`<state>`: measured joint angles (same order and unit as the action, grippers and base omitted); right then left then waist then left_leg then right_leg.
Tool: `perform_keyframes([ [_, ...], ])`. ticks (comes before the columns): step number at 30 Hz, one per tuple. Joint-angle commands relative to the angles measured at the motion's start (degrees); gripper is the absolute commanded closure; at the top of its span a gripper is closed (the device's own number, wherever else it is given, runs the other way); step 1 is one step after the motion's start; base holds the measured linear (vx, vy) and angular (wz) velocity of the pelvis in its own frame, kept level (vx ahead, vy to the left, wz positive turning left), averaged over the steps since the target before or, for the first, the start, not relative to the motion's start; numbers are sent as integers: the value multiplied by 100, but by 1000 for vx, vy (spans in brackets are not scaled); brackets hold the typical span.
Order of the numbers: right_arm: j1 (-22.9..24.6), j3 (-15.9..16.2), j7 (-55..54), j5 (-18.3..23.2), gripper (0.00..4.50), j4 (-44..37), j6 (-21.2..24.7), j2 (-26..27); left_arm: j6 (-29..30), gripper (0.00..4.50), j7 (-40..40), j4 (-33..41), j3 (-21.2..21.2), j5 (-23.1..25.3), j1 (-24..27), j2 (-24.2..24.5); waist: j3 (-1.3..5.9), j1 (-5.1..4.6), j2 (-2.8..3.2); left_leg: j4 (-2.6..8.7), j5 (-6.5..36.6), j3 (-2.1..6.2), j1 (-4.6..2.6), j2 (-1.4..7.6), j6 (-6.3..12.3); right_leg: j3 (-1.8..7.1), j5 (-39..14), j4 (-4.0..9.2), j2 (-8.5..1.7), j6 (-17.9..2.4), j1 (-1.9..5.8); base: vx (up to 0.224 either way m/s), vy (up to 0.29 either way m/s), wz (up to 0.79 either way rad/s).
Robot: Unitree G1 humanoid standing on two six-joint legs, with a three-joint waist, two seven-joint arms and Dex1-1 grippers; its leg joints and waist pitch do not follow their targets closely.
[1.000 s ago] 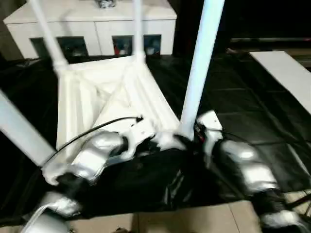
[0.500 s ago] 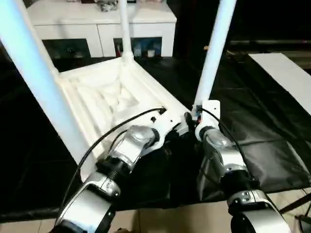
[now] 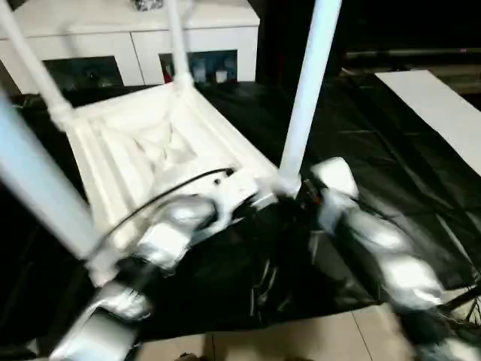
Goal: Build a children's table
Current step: Rotate leg to tighten
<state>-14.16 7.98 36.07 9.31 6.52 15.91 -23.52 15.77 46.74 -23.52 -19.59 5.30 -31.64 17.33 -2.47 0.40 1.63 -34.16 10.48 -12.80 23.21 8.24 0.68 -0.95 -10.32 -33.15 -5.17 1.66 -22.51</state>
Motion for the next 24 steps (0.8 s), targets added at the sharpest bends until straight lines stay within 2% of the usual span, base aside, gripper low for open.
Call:
perform_keyframes([
  [1,111,166,854,149,42,-427,69,-306,48,450,815,459,-239,-113,172,402,336,41,-54,498,1466,323,-176,522,319,143,-737,302,-346,-1424,184,0,0,0],
  [3,137,158,914,191,42,-487,97,-360,130,450,968,606,-255,-189,217,484,341,30,-66,482,1400,307,-194,525,382,147,-620,280,-351,-1528,166,0,0,0],
  [4,108,156,973,242,42,-483,115,-426,209,450,1327,859,-274,-385,292,615,329,29,-79,470,1396,286,-206,515,413,151,-667,302,-351,-1584,133,0,0,0],
  [7,-21,171,986,243,42,-324,74,-402,152,450,1609,948,-338,-466,307,695,327,69,-56,478,1424,278,-257,532,319,157,-869,304,-345,-1602,105,0,0,0],
  [8,-69,202,1018,233,42,-259,51,-397,166,450,1655,991,-359,-476,320,709,324,109,-48,480,1423,266,-285,535,255,158,-867,303,-326,-1582,86,0,0,0],
  [10,-157,258,1084,219,42,-113,28,-359,184,450,1663,1014,-383,-466,329,702,327,160,-56,480,1421,255,-293,530,177,160,-831,286,-325,-1557,81,0,0,0],
  [12,-217,294,1176,206,42,14,-9,-305,209,450,1660,1020,-404,-460,328,698,325,192,-54,481,1456,253,-287,519,102,161,-835,282,-331,-1516,86,0,0,0],
  [17,-393,449,1248,49,42,446,-116,-182,266,450,1673,995,-402,-432,277,689,345,204,-66,455,1299,253,-267,501,115,158,-672,262,-341,-1529,116,0,0,0],
  [22,-509,402,1185,72,85,659,-148,-76,256,450,1681,990,-384,-413,284,720,356,214,-73,435,1141,253,-261,503,216,153,-589,243,-345,-1553,130,0,0,0],
  [24,-636,284,1151,171,103,846,-169,93,274,450,1668,992,-375,-436,295,727,366,209,-66,428,1103,251,-262,499,239,148,-549,233,-341,-1579,128,0,0,0],
])
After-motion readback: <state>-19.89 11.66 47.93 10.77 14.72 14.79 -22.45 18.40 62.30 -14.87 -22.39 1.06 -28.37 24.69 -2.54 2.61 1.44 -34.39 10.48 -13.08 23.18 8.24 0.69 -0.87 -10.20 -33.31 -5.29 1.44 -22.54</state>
